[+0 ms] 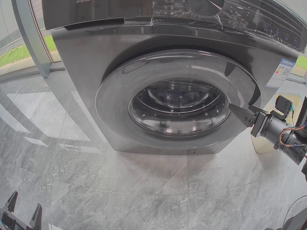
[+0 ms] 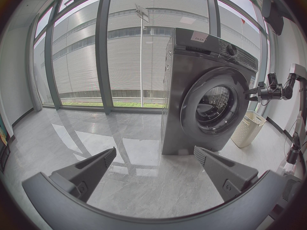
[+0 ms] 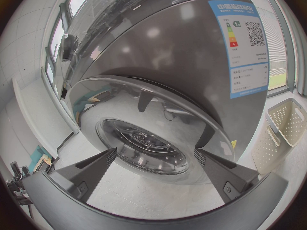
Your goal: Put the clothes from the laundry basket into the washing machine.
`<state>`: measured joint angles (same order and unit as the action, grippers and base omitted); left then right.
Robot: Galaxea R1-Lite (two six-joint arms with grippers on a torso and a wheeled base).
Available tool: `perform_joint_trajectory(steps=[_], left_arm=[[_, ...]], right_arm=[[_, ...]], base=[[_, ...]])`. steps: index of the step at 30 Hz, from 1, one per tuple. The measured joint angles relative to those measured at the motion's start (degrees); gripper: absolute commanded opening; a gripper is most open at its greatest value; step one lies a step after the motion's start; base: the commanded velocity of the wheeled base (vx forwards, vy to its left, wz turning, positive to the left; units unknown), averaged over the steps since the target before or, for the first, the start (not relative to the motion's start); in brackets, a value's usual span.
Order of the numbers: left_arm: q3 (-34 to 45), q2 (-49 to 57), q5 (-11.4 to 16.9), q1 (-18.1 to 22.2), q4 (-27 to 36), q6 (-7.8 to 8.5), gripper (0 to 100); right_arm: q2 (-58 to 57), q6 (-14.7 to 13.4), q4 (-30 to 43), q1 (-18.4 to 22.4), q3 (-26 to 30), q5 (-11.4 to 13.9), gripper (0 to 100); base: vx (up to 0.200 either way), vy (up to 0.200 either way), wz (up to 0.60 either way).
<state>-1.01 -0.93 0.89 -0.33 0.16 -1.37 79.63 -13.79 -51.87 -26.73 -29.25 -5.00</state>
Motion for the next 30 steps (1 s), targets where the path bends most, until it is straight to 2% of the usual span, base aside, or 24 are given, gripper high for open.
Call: perform_joint_trajectory(steps=[9, 16, 19, 24, 30], left_arm=[[0.00, 0.00, 0.00, -0.02, 0.02, 0.04, 100], [0.00, 0.00, -0.02, -0.02, 0.05, 0.00, 100], [0.00, 0.00, 0.00, -0.02, 0.02, -0.02, 100], [0.00, 0.00, 0.00, 0.00, 0.02, 0.00, 100], [0.00, 0.00, 0.00, -0.02, 0.02, 0.02, 100]], right_arm=[[0.05, -0.41, 0.09, 1.72, -0.68, -0.59, 100], [0.79, -0.60, -0.44, 3.08, -2.01, -3.01, 100], [0.91, -0.55, -0.76, 2.93, -1.73, -3.02, 100], [0.61, 0.05, -1.89, 2.29, 1.28, -1.87, 100], [-3.11, 2.51, -0.71, -0.46, 10.23, 3.39, 100]], base=[[0.000, 0.000, 0.00], [0.000, 0.000, 0.00], [0.000, 0.000, 0.00], [0.000, 0.000, 0.00], [0.000, 0.000, 0.00]])
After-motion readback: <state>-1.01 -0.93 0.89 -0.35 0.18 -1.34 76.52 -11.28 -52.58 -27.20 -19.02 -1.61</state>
